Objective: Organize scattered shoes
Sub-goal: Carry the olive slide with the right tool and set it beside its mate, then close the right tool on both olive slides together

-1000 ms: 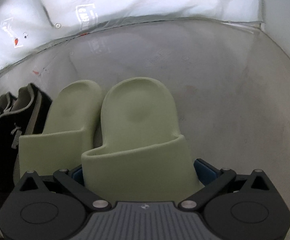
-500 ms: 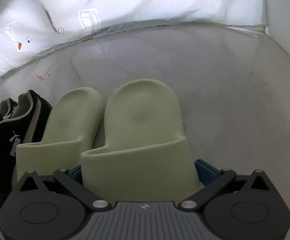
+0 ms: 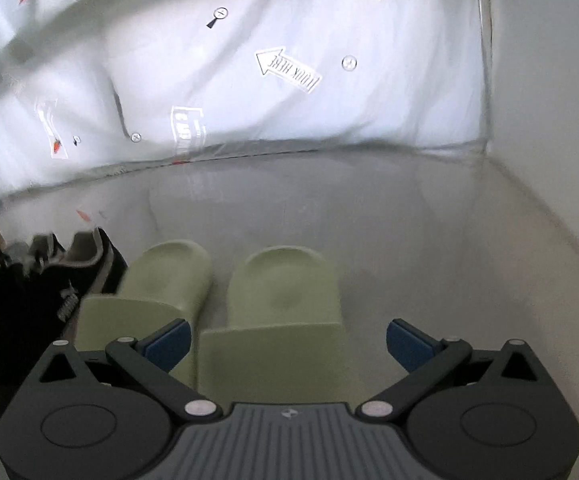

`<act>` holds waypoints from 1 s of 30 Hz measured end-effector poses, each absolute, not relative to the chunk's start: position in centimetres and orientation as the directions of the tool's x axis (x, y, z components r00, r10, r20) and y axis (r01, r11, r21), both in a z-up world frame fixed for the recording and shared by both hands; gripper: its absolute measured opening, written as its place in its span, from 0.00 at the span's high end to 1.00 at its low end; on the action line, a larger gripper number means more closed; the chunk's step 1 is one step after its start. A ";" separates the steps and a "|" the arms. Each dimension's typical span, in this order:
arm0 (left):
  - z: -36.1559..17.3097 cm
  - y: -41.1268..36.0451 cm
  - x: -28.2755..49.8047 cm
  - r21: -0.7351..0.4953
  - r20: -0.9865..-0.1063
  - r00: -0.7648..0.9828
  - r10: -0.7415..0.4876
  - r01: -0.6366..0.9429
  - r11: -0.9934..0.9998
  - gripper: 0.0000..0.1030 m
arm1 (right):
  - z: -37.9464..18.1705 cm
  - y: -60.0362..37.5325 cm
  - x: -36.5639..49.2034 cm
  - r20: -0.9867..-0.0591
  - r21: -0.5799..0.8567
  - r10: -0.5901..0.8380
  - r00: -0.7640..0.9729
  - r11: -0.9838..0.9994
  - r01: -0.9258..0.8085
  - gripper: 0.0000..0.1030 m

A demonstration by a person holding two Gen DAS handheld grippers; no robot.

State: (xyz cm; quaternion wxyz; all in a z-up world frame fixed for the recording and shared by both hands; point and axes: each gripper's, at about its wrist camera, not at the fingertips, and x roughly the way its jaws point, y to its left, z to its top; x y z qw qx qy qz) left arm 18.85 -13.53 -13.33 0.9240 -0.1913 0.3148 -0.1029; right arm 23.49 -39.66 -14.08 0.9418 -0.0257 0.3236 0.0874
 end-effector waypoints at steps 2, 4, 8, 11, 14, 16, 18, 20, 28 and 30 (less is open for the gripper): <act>-13.6 -13.2 18.8 -0.433 -0.538 0.777 -0.325 0.076 0.898 0.11 | -14.3 -39.3 21.8 -0.591 -0.050 0.133 0.795 0.978 -0.201 0.00; -14.0 -12.8 19.2 -0.444 -0.560 0.751 -0.350 0.085 0.892 0.11 | -14.5 -39.2 20.3 -0.555 -0.062 0.134 0.821 0.978 -0.202 0.00; -14.1 -12.0 18.6 -0.440 -0.583 0.732 -0.352 0.080 0.894 0.11 | -16.0 -38.7 18.7 -0.593 0.005 0.199 0.780 0.970 -0.243 0.01; -14.6 -11.1 18.1 -0.448 -0.600 0.716 -0.359 0.071 0.891 0.11 | -16.6 -38.0 18.4 -0.614 0.026 0.229 0.756 0.962 -0.271 0.07; -15.1 -10.3 17.7 -0.446 -0.617 0.703 -0.355 0.059 0.893 0.11 | -16.9 -36.8 18.2 -0.612 0.018 0.215 0.761 0.966 -0.258 0.07; -15.3 -9.7 17.2 -0.438 -0.622 0.700 -0.351 0.060 0.897 0.11 | -16.8 -36.7 18.1 -0.615 0.029 0.205 0.761 0.971 -0.238 0.09; -15.3 -9.3 16.8 -0.431 -0.624 0.700 -0.347 0.062 0.900 0.11 | -16.8 -36.7 18.0 -0.620 0.073 0.213 0.755 0.974 -0.214 0.10; -15.4 -8.9 16.4 -0.426 -0.624 0.701 -0.345 0.064 0.902 0.11 | -17.2 -36.4 17.8 -0.623 0.099 0.229 0.748 0.972 -0.215 0.10; -16.3 -7.0 15.6 -0.423 -0.630 0.690 -0.355 0.078 0.903 0.11 | -18.9 -33.8 18.5 -0.602 0.058 0.182 0.778 0.981 -0.184 0.11; -16.3 -6.8 15.6 -0.416 -0.630 0.687 -0.361 0.095 0.905 0.11 | -19.4 -33.2 19.2 -0.594 0.045 0.153 0.790 0.987 -0.157 0.13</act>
